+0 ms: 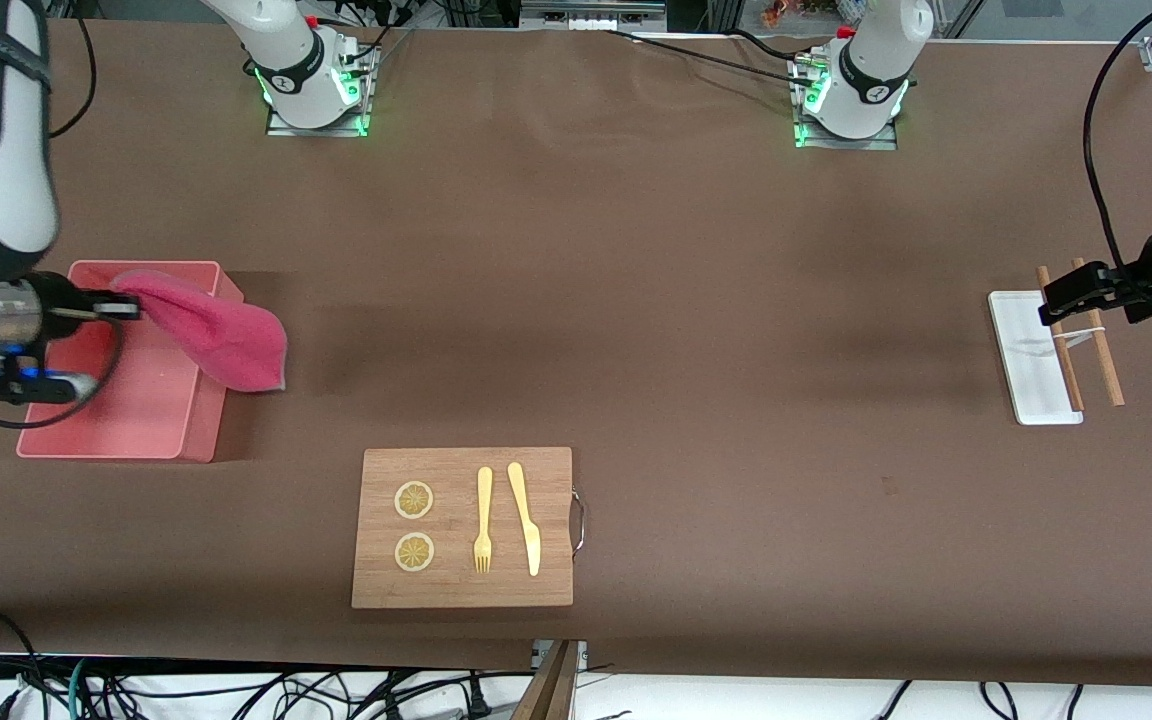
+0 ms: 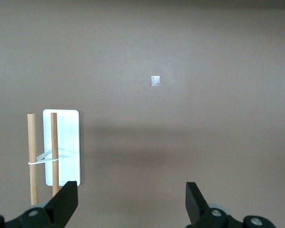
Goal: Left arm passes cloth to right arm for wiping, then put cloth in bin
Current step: 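Carry the cloth over the pink bin and open the right gripper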
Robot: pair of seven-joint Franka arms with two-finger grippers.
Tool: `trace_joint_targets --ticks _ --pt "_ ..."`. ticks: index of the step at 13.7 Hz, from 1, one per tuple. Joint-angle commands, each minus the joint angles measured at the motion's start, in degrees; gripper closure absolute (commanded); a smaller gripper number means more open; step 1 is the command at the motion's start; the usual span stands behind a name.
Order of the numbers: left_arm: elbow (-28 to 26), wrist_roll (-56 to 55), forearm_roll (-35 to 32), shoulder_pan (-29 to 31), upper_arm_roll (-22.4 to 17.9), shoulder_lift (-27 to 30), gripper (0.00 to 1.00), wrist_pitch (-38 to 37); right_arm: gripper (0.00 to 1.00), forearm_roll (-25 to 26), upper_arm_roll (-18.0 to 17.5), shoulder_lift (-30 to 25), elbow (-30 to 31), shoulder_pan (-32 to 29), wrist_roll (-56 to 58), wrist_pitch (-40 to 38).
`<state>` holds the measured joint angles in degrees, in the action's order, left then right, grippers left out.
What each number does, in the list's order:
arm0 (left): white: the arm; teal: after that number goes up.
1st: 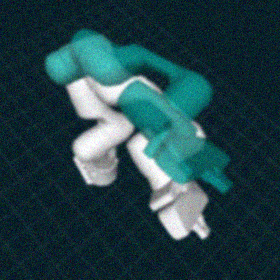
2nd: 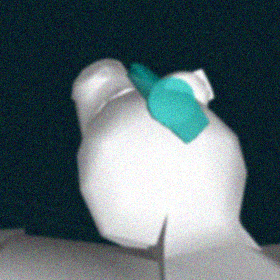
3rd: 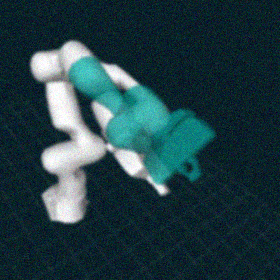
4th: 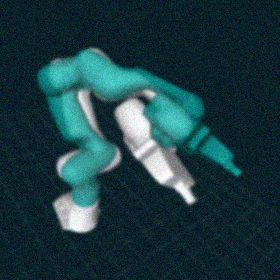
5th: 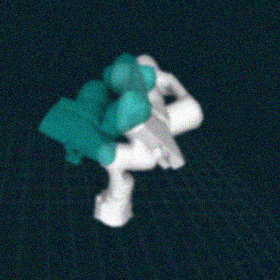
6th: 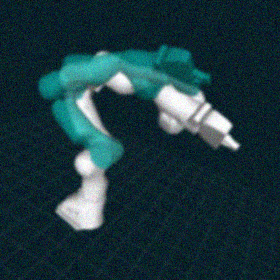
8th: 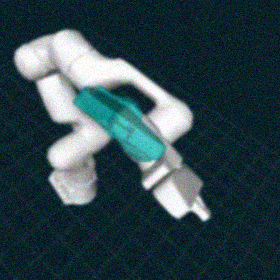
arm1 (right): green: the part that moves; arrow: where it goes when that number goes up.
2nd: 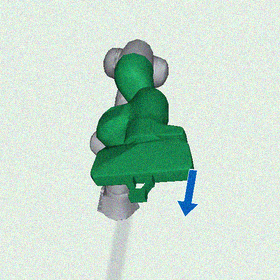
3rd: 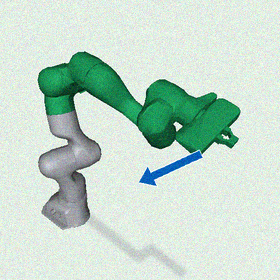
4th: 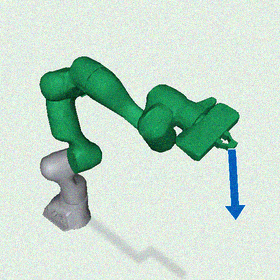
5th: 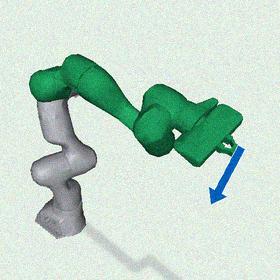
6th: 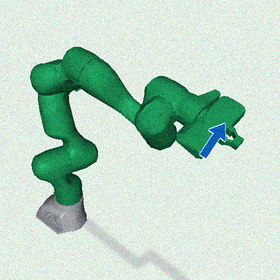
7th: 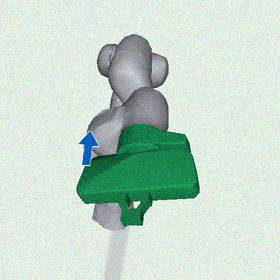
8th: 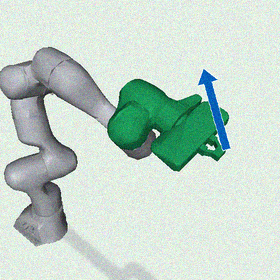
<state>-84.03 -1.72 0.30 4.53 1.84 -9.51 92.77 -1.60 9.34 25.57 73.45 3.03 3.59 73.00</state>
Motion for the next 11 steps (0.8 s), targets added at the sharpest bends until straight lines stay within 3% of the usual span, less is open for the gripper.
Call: trace_joint_targets --ticks 1,5,9,11 --pt "1.3 1.1 0.1 2.5 0.1 0.8 0.0 -1.3 1.0 4.5 2.3 -1.0 -0.7 -2.1 9.6 -1.8" --pt "1.2 1.1 0.1 2.6 0.4 0.9 0.0 -1.3 1.0 6.2 10.6 0.0 0.0 -2.5 24.3 1.7" --pt "1.2 1.0 0.1 2.5 0.5 0.5 0.0 -1.0 1.0 5.4 10.8 2.7 6.0 -3.1 24.5 10.4" --pt "1.2 1.0 0.1 2.5 0.5 0.5 0.0 -1.0 1.0 1.4 10.8 4.5 9.2 -3.1 23.6 16.1"
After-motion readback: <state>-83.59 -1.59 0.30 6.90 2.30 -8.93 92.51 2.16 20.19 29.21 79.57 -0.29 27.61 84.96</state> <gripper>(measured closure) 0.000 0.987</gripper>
